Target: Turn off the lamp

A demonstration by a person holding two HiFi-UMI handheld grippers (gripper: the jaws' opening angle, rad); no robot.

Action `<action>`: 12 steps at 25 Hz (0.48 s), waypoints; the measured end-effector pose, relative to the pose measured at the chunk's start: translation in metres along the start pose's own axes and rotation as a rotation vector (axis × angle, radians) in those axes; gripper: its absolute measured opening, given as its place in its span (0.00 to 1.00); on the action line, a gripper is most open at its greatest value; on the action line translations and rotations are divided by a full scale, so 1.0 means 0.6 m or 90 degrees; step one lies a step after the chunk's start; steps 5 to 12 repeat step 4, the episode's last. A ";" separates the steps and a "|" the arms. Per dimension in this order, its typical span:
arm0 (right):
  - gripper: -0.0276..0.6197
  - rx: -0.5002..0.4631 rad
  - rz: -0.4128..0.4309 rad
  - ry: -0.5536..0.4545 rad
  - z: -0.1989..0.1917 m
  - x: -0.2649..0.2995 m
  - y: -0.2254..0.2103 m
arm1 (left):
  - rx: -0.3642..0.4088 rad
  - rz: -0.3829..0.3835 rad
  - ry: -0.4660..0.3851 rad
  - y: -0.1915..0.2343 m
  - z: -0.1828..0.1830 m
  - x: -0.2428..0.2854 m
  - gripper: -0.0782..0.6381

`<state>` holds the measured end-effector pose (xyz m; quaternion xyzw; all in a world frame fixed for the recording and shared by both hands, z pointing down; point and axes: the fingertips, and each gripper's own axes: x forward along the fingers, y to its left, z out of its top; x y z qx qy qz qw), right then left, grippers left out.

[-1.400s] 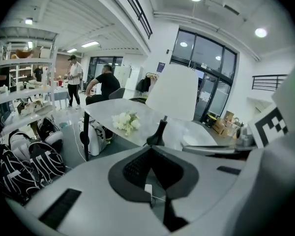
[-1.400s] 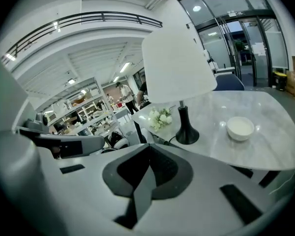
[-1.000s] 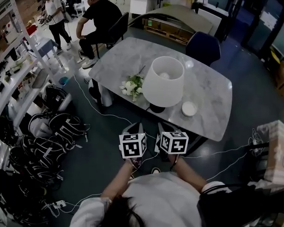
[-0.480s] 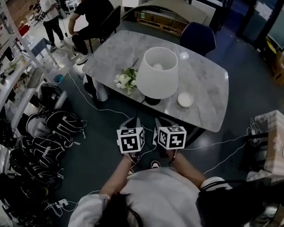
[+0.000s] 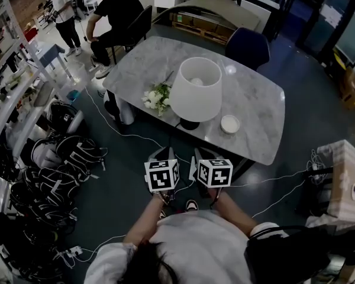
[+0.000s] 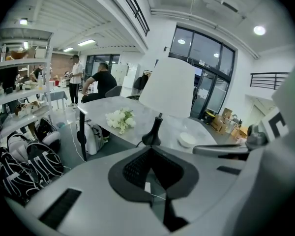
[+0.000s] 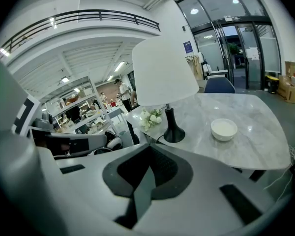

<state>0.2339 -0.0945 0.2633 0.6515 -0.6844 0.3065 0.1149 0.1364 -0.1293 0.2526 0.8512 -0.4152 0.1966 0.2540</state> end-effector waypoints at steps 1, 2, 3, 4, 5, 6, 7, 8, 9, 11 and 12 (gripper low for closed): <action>0.04 -0.001 -0.001 0.000 -0.001 0.000 -0.001 | -0.001 0.001 0.000 0.001 -0.001 0.000 0.12; 0.04 -0.001 -0.001 -0.001 -0.001 0.000 -0.001 | -0.002 0.001 -0.001 0.001 -0.001 -0.001 0.12; 0.04 -0.001 -0.002 -0.002 -0.001 0.000 -0.002 | -0.003 0.002 -0.002 0.002 -0.001 -0.001 0.12; 0.04 -0.001 -0.002 -0.002 -0.001 0.000 -0.002 | -0.004 0.002 -0.002 0.002 0.000 -0.001 0.12; 0.04 -0.001 -0.002 -0.002 -0.001 0.000 -0.002 | -0.004 0.002 -0.002 0.002 0.000 -0.001 0.12; 0.04 -0.001 -0.002 -0.002 -0.001 0.000 -0.002 | -0.004 0.002 -0.002 0.002 0.000 -0.001 0.12; 0.04 -0.001 -0.002 -0.002 -0.001 0.000 -0.002 | -0.004 0.002 -0.002 0.002 0.000 -0.001 0.12; 0.04 -0.001 -0.002 -0.002 -0.001 0.000 -0.002 | -0.004 0.002 -0.002 0.002 0.000 -0.001 0.12; 0.04 -0.001 -0.002 -0.002 -0.001 0.000 -0.002 | -0.004 0.002 -0.002 0.002 0.000 -0.001 0.12; 0.04 -0.001 -0.002 -0.002 -0.001 0.000 -0.002 | -0.004 0.002 -0.002 0.002 0.000 -0.001 0.12; 0.04 -0.001 -0.002 -0.002 -0.001 0.000 -0.002 | -0.004 0.002 -0.002 0.002 0.000 -0.001 0.12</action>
